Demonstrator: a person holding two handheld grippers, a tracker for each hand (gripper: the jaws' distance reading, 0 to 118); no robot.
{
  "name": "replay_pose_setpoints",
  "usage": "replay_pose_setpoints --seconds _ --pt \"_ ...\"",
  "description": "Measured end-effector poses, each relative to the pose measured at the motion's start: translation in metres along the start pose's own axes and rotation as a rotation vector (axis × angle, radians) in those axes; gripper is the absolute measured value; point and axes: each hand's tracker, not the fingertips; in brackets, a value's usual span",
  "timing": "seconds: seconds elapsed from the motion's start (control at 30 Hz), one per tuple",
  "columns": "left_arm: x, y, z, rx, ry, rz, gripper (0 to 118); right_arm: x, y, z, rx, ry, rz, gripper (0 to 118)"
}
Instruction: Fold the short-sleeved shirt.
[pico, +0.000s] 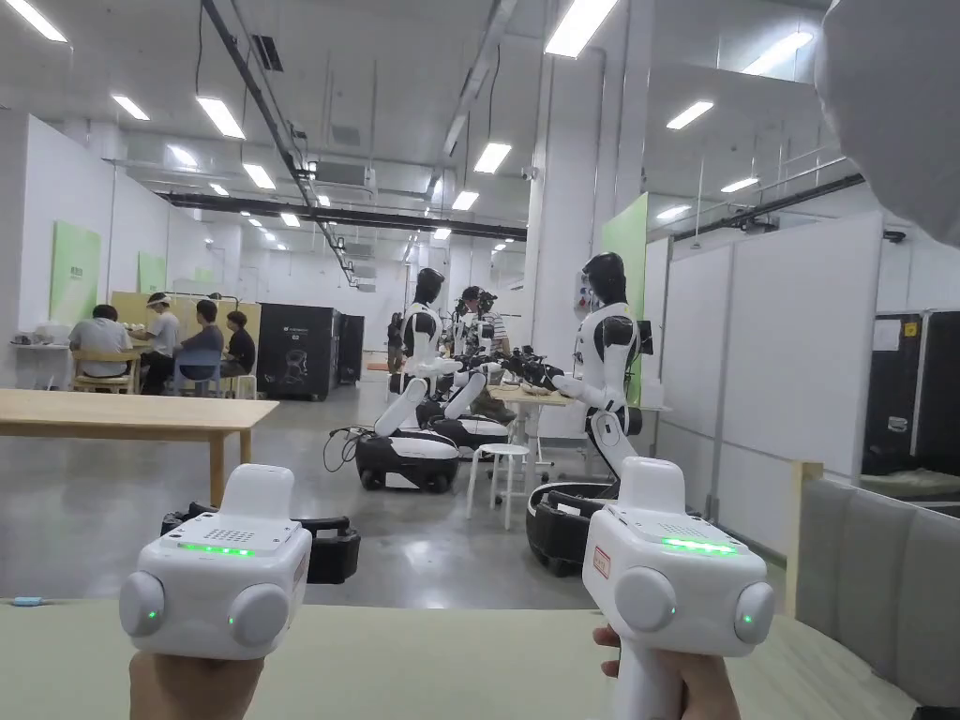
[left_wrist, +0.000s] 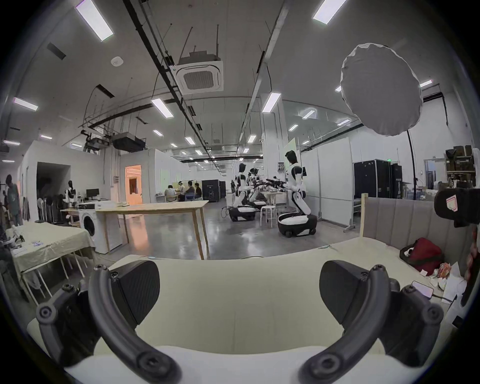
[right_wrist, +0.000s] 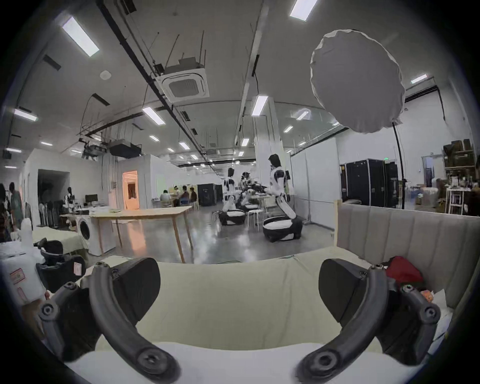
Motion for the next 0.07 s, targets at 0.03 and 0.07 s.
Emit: replay_pose_setpoints --seconds 0.03,0.07 --pt "0.0000 0.0001 0.0002 0.001 0.000 -0.001 118 -0.0005 0.0004 -0.0011 0.004 -0.009 -0.003 118" --pt "0.0001 0.0002 0.0002 0.000 -0.001 0.000 118 -0.0004 0.0005 -0.0004 0.001 -0.018 -0.012 118"
